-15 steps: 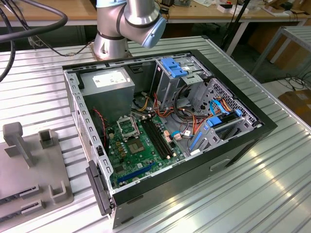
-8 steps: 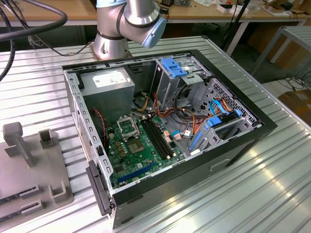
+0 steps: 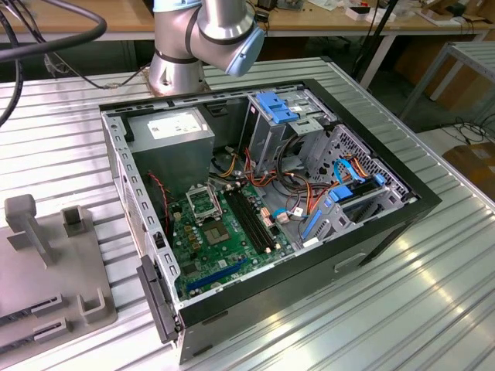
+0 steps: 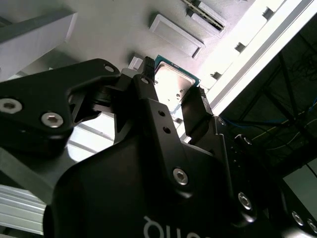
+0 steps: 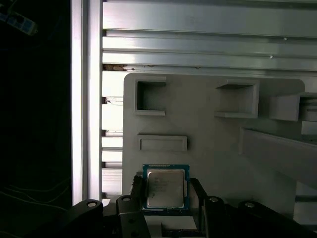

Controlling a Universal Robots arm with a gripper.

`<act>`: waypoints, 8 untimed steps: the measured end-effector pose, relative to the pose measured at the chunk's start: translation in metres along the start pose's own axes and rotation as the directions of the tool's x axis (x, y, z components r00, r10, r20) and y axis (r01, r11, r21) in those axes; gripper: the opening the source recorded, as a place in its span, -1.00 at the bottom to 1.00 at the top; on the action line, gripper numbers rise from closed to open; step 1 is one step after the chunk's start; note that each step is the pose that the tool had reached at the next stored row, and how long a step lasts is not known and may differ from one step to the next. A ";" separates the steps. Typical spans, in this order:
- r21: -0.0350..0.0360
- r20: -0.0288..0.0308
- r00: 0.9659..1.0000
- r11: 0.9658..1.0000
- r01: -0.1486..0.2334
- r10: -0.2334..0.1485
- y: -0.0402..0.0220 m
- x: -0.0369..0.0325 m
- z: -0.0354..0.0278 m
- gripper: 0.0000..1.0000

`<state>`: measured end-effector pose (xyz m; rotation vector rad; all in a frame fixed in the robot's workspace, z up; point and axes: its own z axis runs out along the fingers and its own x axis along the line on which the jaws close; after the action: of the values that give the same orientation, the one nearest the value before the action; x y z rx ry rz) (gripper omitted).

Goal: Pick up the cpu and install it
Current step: 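Pick up the cpu and move it towards the insertion slot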

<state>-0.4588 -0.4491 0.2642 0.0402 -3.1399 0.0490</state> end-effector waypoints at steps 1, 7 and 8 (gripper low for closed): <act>0.000 0.000 1.000 1.000 0.000 0.000 0.0000 0.0000 -0.0003 -0.06; 0.000 0.000 1.000 1.000 0.000 0.000 0.0000 0.0000 -0.0010 -0.06; 0.000 0.000 1.000 1.000 0.000 0.000 0.0000 0.0000 -0.0011 -0.06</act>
<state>-0.4589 -0.4491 0.2653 0.0402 -3.1399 0.0490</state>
